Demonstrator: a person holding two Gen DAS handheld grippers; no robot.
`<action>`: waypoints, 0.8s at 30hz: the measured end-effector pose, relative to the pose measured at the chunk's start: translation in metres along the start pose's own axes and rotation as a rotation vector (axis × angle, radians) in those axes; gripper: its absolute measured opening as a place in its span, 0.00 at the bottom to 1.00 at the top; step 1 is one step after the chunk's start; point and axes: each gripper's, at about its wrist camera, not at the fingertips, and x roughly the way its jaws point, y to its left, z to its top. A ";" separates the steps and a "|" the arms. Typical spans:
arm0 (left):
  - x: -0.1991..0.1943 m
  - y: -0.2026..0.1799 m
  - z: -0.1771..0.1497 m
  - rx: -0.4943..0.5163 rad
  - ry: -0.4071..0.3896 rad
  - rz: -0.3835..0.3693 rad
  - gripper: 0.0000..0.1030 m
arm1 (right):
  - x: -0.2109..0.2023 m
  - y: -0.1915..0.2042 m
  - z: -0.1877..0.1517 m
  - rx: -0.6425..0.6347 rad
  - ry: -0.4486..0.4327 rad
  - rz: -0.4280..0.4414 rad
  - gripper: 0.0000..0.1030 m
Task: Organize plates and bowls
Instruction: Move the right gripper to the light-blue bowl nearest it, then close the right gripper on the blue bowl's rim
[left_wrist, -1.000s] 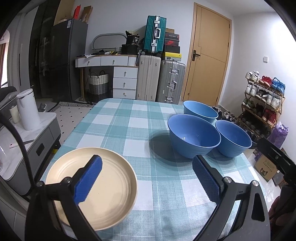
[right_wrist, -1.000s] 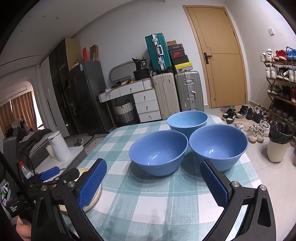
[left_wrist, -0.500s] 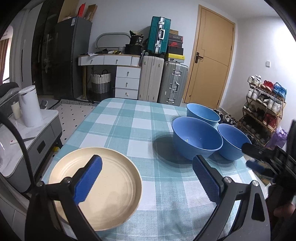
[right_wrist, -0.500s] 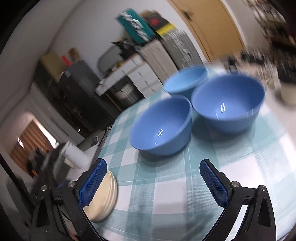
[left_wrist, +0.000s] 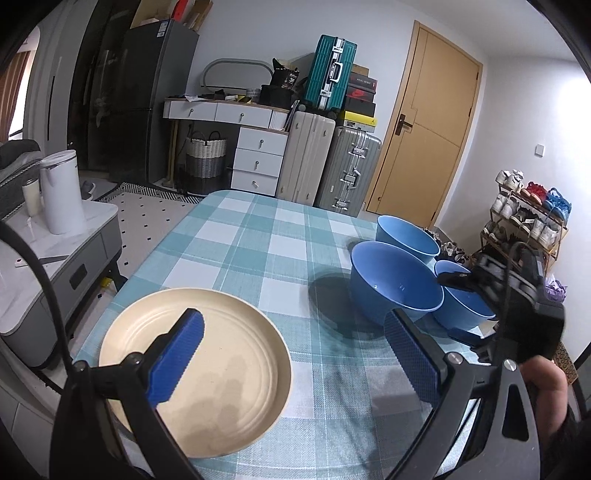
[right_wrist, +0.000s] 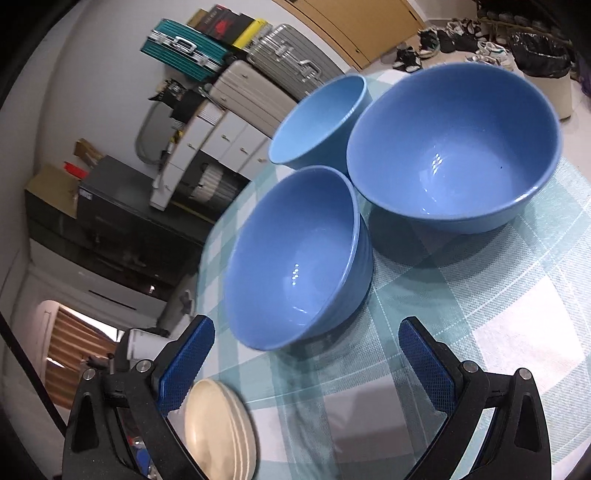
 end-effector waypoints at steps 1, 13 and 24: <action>0.000 0.000 0.000 0.000 0.001 0.001 0.96 | 0.005 0.000 0.003 0.005 0.007 -0.016 0.99; 0.002 0.005 0.000 -0.028 0.028 -0.009 0.96 | 0.039 0.012 0.017 -0.066 0.023 -0.180 0.51; 0.002 0.004 -0.001 -0.024 0.040 -0.014 0.96 | 0.059 0.014 0.026 -0.072 0.062 -0.286 0.30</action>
